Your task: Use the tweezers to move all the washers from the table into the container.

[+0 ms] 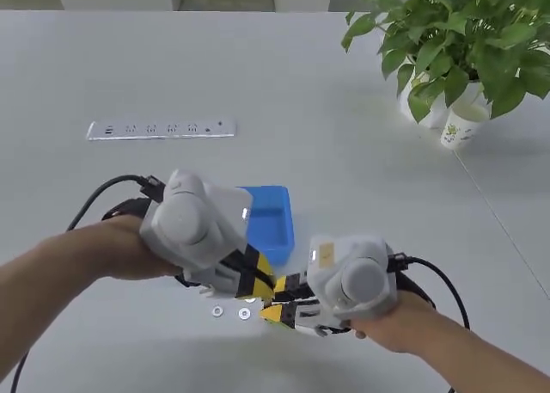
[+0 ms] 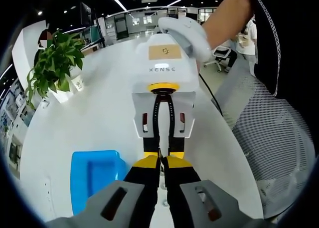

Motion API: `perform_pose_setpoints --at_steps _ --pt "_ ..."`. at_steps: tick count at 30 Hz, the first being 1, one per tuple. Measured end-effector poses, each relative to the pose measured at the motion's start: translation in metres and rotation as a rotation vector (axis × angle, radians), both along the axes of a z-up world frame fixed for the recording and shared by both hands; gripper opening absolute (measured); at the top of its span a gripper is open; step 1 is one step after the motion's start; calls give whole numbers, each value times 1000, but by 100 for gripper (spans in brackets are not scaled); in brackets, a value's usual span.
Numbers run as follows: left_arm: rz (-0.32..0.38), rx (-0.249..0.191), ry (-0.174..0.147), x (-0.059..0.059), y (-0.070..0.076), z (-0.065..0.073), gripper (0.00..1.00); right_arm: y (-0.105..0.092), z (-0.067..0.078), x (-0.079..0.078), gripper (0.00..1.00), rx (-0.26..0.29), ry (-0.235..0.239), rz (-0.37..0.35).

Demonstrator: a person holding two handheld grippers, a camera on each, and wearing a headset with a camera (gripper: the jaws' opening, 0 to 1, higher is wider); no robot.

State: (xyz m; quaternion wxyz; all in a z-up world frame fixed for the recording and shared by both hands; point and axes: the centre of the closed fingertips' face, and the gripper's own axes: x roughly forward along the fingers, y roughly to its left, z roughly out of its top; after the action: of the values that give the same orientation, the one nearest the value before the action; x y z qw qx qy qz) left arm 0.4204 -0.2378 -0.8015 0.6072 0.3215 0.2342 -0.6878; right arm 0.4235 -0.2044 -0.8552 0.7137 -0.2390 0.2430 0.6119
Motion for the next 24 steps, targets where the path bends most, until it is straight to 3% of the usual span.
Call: perform_pose_setpoints --at_steps 10,24 --pt "0 7 -1 -2 4 7 6 1 7 -2 11 -2 -14 5" --pt "21 2 -7 -2 11 31 6 6 32 -1 11 5 -36 21"
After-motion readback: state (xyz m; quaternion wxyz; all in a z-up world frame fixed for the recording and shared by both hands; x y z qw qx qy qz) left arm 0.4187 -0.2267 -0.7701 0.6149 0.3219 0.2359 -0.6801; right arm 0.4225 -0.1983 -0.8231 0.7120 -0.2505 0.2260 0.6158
